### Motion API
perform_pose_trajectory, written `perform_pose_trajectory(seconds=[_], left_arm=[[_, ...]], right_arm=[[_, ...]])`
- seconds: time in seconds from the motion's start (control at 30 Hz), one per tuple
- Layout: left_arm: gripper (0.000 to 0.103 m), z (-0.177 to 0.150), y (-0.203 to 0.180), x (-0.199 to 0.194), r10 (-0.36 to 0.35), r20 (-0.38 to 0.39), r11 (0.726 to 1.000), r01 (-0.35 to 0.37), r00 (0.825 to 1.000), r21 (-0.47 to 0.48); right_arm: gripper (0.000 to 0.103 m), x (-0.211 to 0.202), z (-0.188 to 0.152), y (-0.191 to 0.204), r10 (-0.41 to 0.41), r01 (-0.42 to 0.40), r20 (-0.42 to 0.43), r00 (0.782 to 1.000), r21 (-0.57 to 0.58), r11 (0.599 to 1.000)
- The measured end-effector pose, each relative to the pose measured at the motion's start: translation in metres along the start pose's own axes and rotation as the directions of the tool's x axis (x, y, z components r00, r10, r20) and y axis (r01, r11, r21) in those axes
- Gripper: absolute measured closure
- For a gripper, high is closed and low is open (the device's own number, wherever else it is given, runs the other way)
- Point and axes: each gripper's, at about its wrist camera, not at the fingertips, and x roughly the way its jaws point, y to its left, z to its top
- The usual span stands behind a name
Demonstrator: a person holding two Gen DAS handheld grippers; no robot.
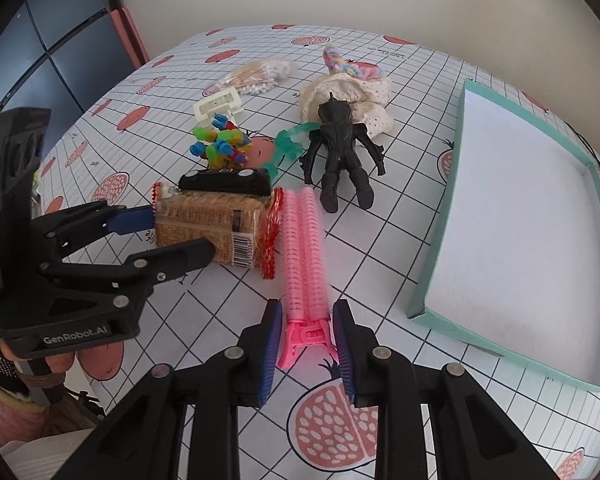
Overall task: Organize objects
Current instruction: 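Lower the right tool onto the pink hair-roller clip and close it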
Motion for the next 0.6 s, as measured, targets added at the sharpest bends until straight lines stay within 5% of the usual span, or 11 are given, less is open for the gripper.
perform_pose_trajectory(seconds=[0.23, 0.6], left_arm=[[0.074, -0.016, 0.001, -0.018, 0.008, 0.037, 1.000, -0.007, 0.999, -0.018], [0.076, -0.036, 0.017, -0.041, 0.158, 0.089, 0.987, -0.153, 0.983, -0.056]], right_arm=[[0.075, 0.000, -0.001, 0.000, 0.007, -0.007, 0.004, 1.000, 0.005, 1.000], [0.074, 0.002, -0.004, -0.001, 0.008, -0.008, -0.001, 1.000, 0.009, 1.000]])
